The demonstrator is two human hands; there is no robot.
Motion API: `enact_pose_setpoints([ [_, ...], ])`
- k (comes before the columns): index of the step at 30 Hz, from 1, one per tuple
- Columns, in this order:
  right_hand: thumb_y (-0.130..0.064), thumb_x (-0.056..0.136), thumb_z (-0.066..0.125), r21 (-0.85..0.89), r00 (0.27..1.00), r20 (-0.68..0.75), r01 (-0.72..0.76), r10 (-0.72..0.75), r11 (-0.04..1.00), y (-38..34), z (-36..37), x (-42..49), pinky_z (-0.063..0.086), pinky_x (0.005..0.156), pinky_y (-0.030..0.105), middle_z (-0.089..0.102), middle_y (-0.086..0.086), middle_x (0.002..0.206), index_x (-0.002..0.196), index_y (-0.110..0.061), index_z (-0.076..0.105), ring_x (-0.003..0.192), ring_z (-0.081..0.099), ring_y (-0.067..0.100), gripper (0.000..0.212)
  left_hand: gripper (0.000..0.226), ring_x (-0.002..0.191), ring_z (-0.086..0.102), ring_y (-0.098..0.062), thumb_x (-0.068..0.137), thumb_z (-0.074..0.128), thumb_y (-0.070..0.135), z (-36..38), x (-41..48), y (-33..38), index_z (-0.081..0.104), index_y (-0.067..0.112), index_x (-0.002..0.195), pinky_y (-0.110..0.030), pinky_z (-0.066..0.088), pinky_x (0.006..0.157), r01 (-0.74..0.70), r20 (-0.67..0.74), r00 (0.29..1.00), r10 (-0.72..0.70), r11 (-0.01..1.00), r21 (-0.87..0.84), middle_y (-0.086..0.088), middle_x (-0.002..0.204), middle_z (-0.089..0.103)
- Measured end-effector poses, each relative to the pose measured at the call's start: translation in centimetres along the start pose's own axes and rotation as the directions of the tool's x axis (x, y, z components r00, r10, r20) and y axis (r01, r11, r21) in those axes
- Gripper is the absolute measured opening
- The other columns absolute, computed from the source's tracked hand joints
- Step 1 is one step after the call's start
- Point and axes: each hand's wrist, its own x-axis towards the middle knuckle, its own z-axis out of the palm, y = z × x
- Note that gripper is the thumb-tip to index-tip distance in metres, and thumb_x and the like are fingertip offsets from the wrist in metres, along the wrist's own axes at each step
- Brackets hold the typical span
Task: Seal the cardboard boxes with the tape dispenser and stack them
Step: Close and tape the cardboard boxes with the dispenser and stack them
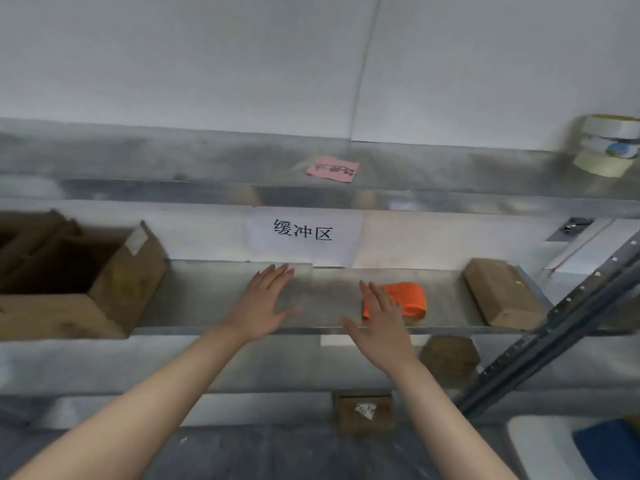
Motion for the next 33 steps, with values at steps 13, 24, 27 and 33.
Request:
enact_pose_setpoints([
  [13, -0.059, 0.084, 0.042, -0.008, 0.947, 0.200, 0.256, -0.250, 0.967, -17.0, 12.8, 5.2, 0.004, 0.122, 0.045, 0.014, 0.000, 0.162, 0.154, -0.025, 0.013, 0.150, 0.006, 0.019, 0.083, 0.082, 0.146, 0.010, -0.010, 0.085, 0.027, 0.072, -5.0, -14.2, -18.0, 0.016, 0.026, 0.152, -0.024, 0.009, 0.115, 0.277, -0.138, 0.947, -0.289, 0.956, -0.100, 0.010, 0.158, 0.016],
  [24, -0.068, 0.087, 0.047, 0.059, 0.875, 0.297, 0.384, -0.383, 0.922, -27.1, 21.7, 8.8, 0.006, 0.123, 0.042, 0.011, -0.004, 0.162, 0.154, -0.028, 0.007, 0.149, 0.006, 0.015, 0.088, 0.066, 0.138, 0.031, -0.011, 0.091, 0.039, 0.061, -8.9, -22.7, -26.4, 0.030, 0.027, 0.147, -0.024, 0.020, 0.114, 0.389, -0.335, 0.853, -0.400, 0.916, -0.103, 0.011, 0.151, 0.031],
  [27, -0.066, 0.085, 0.054, 0.113, 0.859, 0.332, 0.375, -0.390, 0.920, -29.6, 23.7, 9.2, 0.017, 0.122, 0.040, 0.014, -0.002, 0.161, 0.154, -0.024, 0.008, 0.148, 0.013, 0.017, 0.094, 0.077, 0.140, 0.030, -0.019, 0.086, 0.037, 0.069, -9.4, -24.4, -29.2, 0.025, 0.026, 0.149, -0.035, 0.024, 0.115, 0.502, -0.336, 0.786, -0.519, 0.853, -0.143, 0.003, 0.154, 0.030],
  [33, -0.074, 0.069, 0.063, 0.293, 0.857, 0.422, 0.180, -0.296, 0.939, -33.1, 27.4, 7.7, 0.038, 0.112, 0.038, 0.024, -0.008, 0.156, 0.151, -0.035, 0.007, 0.142, 0.030, 0.016, 0.107, 0.089, 0.142, 0.025, -0.020, 0.082, 0.054, 0.060, -9.6, -24.9, -32.6, 0.010, 0.024, 0.151, -0.038, 0.024, 0.116, 0.637, -0.195, 0.656, -0.729, 0.674, -0.374, 0.001, 0.158, 0.018],
])
